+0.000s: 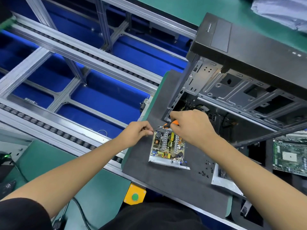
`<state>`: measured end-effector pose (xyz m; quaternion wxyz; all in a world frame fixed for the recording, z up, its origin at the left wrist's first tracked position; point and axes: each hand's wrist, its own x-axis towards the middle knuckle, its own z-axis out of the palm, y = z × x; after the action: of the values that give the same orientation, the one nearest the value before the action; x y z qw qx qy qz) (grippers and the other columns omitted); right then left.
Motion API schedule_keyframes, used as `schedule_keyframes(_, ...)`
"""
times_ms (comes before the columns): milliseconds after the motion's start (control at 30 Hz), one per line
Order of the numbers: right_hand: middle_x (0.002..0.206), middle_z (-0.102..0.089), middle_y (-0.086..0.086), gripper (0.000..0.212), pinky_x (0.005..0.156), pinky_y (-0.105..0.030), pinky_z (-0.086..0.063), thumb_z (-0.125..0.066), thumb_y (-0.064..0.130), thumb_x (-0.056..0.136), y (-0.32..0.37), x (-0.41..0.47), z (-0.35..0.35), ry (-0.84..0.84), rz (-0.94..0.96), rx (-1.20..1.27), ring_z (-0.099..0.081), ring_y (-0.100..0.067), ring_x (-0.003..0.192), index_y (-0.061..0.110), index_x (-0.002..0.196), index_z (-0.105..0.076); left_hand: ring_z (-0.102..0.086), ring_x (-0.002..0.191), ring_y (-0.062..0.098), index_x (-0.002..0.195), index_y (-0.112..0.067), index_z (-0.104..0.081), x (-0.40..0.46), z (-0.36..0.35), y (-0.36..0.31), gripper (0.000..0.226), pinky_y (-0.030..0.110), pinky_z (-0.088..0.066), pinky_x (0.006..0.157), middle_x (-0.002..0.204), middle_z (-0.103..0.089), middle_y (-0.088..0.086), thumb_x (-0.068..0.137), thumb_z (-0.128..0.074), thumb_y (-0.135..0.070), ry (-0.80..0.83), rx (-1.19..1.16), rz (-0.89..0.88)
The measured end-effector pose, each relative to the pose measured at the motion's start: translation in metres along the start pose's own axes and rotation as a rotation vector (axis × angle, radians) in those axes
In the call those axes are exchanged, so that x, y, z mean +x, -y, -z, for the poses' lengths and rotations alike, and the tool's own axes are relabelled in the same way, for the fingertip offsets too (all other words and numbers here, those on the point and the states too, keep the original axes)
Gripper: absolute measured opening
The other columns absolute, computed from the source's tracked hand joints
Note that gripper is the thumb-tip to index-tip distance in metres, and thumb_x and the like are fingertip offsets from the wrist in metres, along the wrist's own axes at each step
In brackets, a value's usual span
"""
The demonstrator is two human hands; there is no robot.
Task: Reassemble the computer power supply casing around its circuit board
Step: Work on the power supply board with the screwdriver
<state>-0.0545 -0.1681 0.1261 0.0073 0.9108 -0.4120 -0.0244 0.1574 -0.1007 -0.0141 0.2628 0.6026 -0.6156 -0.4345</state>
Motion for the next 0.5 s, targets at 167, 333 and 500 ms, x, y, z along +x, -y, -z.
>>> schedule_keyframes(167,0.045,-0.031,0.006,0.019,0.050,-0.023,-0.010,-0.053,0.025,0.079,0.0001,0.0007,-0.0005,-0.002,0.008,-0.026,-0.028,-0.007,0.041,0.025,0.068,-0.038,-0.066,0.082,0.006,0.096,-0.020,-0.069,0.0005,0.0002,0.0000,0.004,0.023,-0.052,0.080,0.086,-0.072,-0.005,0.098,-0.066,-0.019,0.006,0.007,-0.013)
schedule_keyframes(333,0.043,-0.021,0.007,0.032,0.050,-0.021,-0.009,-0.055,0.022,0.076,0.0024,0.0011,0.0017,-0.004,0.044,-0.006,-0.019,-0.004,0.040,0.028,0.065,-0.026,-0.066,0.081,0.006,0.093,-0.023,-0.069,0.0016,-0.0027,0.0014,0.006,0.019,-0.052,0.077,0.084,-0.072,-0.007,0.097,-0.067,-0.018,0.006,-0.023,-0.015)
schedule_keyframes(500,0.046,-0.033,0.006,0.018,0.047,-0.025,-0.011,-0.049,0.027,0.081,-0.0046,0.0012,-0.0059,0.021,-0.002,0.050,-0.034,-0.009,0.043,0.026,0.069,-0.037,-0.067,0.080,0.005,0.089,-0.032,-0.067,0.0028,-0.0068,0.0049,0.016,0.011,-0.048,0.074,0.080,-0.071,-0.012,0.094,-0.071,-0.017,-0.052,-0.098,0.013)
